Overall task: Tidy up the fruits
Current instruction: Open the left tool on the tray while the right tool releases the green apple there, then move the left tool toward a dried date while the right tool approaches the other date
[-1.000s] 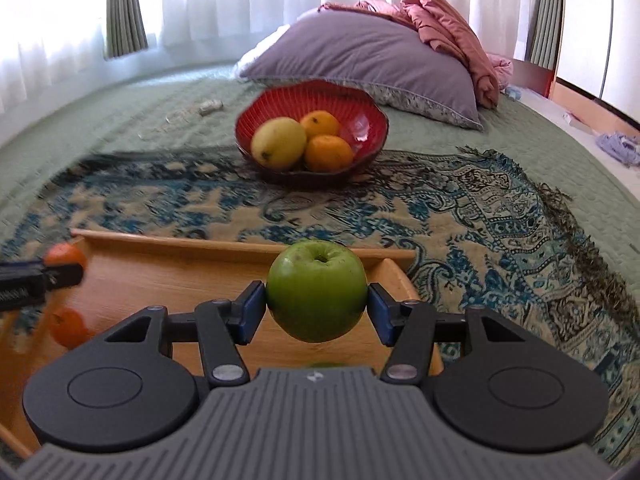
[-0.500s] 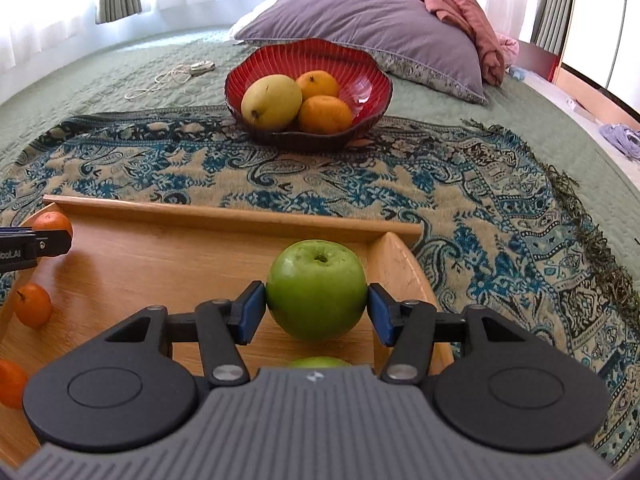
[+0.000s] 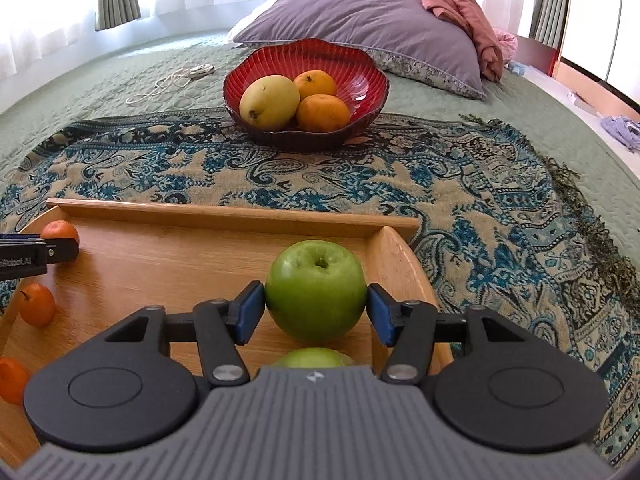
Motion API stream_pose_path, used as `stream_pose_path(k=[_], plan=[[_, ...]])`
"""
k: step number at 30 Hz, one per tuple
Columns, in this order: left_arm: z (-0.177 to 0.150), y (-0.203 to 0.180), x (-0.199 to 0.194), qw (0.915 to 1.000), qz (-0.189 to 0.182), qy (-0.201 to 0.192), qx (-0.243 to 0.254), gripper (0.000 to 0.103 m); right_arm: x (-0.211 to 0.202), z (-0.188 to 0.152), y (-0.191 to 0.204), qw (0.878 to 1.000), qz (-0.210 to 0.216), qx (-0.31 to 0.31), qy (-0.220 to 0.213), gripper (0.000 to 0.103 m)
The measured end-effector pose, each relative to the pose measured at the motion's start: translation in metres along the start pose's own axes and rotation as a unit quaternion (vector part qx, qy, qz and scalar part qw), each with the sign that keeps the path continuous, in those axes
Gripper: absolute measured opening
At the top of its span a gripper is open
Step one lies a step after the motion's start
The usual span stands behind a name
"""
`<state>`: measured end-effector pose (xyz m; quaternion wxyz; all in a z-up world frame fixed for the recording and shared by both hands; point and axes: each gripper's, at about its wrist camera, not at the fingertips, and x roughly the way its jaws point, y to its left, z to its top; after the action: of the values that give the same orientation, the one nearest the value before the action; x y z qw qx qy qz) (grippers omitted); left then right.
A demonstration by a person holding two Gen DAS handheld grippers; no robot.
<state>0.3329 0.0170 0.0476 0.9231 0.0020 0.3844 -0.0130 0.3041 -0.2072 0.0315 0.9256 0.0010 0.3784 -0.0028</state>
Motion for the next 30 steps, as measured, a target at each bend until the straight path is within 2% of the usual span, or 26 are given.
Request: stream_pose_path(k=[3,5,7,16,23,30], plan=[[-0.004,0.001,-0.015,0.9998,-0.007,-0.016,0.008,0.062,-0.009,-0.004,-0.001,1.000,0.003,-0.004,-0.016,0.075],[-0.009,0.003,-0.029,0.9993,-0.019,-0.030,0.008,0.076,-0.018,-0.005,-0.001,1.000,0.009,-0.006,-0.027,0.076],[-0.016,0.004,-0.045,0.9981,-0.038,-0.047,0.013,0.081,-0.028,-0.009,-0.001,0.999,0.013,-0.010,-0.043,0.077],[-0.065,-0.008,-0.115,0.9918,-0.076,-0.095,0.040,0.092,-0.089,-0.041,0.007,0.990,0.045,-0.052,-0.123,0.088],[-0.112,-0.018,-0.145,0.9909,-0.092,-0.089,0.041,0.094,-0.127,-0.083,0.011,0.982,0.064,-0.077,-0.159,0.090],[-0.153,-0.024,-0.161,0.9908,-0.107,-0.068,0.047,0.094,-0.145,-0.125,0.004,0.978,0.077,-0.099,-0.168,0.090]])
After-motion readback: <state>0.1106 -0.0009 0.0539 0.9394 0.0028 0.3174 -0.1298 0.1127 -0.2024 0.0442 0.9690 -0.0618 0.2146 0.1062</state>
